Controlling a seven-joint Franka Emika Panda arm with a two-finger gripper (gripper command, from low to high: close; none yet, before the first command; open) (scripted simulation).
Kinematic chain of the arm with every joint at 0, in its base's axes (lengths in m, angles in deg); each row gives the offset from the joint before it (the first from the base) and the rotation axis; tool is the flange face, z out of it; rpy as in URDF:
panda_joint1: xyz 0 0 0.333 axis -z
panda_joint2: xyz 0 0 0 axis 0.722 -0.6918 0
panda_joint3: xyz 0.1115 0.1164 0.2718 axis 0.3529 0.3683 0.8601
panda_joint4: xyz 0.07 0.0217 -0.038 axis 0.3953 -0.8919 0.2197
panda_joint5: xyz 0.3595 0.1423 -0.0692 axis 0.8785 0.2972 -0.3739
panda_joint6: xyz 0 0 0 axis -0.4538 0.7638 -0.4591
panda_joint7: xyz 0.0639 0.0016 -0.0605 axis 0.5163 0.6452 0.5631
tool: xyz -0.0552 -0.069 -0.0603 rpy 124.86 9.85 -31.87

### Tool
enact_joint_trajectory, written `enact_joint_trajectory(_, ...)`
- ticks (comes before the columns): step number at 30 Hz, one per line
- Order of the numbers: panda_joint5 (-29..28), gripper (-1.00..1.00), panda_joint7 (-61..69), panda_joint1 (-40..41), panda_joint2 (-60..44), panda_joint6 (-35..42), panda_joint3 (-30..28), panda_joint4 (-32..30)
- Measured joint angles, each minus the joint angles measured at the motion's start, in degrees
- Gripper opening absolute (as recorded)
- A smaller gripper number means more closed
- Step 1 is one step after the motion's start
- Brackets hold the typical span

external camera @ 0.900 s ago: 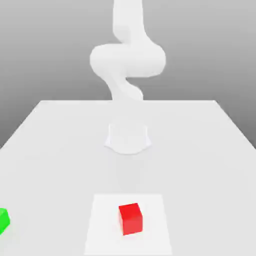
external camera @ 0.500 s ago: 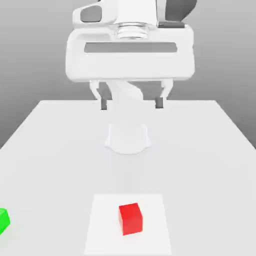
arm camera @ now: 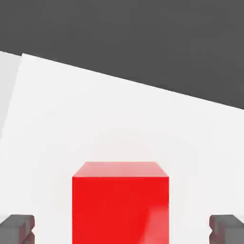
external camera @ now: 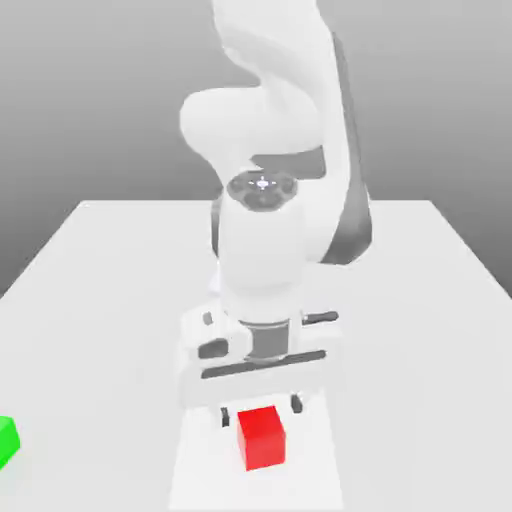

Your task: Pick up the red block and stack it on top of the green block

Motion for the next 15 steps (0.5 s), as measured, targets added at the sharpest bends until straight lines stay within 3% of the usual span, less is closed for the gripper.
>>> enact_joint_trajectory(1, 0.16, -1.00, 0.12, 0.12, -1.06, -0.91, 0.15, 0.15)
enact_joint_trajectory(8, -0.05, -1.00, -0.05, 0.19, -0.82, -0.68, 0.19, 0.10)
enact_joint_trajectory(15, -1.02, -1.00, 0.81, 1.34, 9.82, 9.82, -1.50, -0.24)
